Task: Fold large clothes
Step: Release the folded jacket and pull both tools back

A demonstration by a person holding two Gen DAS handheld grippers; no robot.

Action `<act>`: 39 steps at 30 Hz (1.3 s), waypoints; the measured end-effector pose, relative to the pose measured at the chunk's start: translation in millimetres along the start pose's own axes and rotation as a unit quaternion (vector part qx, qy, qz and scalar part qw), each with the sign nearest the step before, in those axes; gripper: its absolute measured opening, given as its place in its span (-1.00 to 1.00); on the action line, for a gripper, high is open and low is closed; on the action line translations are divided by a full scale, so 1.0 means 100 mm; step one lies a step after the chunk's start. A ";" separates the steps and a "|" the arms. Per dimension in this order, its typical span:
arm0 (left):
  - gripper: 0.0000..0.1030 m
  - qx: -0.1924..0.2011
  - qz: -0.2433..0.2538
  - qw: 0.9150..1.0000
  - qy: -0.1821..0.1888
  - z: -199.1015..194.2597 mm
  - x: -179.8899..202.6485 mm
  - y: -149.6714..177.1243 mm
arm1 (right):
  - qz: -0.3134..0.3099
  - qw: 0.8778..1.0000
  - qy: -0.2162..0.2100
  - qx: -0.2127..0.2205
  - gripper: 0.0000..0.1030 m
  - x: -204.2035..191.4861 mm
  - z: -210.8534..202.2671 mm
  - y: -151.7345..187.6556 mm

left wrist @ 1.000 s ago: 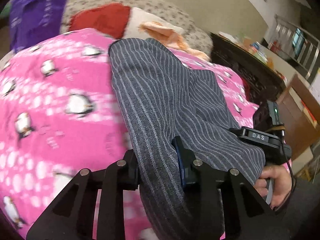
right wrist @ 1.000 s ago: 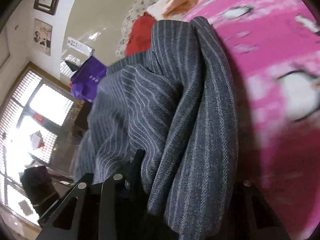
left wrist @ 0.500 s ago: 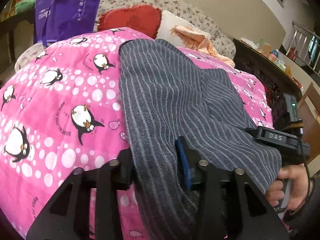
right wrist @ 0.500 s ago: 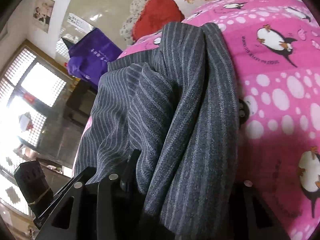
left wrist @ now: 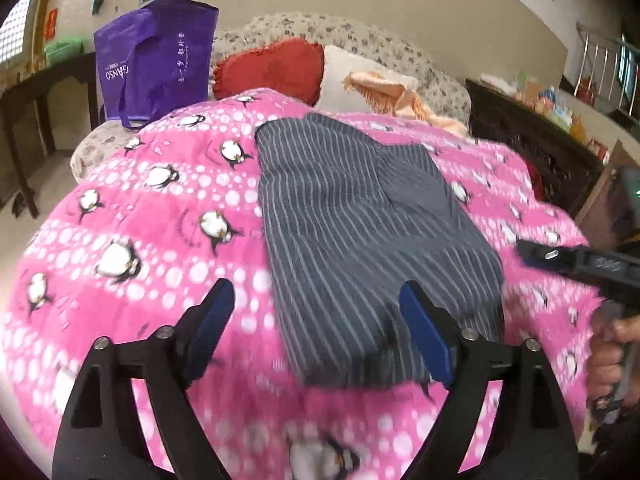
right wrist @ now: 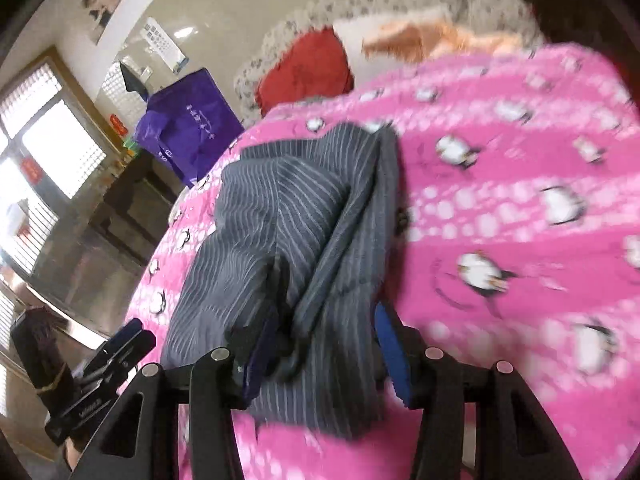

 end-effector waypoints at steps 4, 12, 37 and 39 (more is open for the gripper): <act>0.79 -0.025 0.034 0.998 -0.047 -0.08 0.13 0.18 | -0.024 0.998 0.046 0.021 0.06 -0.01 -0.51 0.23; 0.79 0.006 0.031 0.995 -0.098 -0.37 0.32 0.10 | -0.045 0.993 0.096 0.049 0.06 -0.03 -0.93 0.57; 0.79 -0.051 -0.009 0.996 -0.069 -0.52 0.47 0.34 | -0.105 0.984 0.120 0.077 0.07 -0.40 -1.06 0.65; 0.79 -0.056 -0.009 0.996 -0.069 -0.48 0.47 0.36 | -0.107 0.984 0.121 0.078 0.07 -0.40 -1.04 0.65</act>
Point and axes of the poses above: each gripper's, at about its wrist camera, not at the fingertips, and z roughly the way its jaws point, x to its right, y to its underside, the point moved 10 cm from there along z, roughly the way its jaws point, and after that the axes turned 4 degrees about -z, right-handed, at the moved point
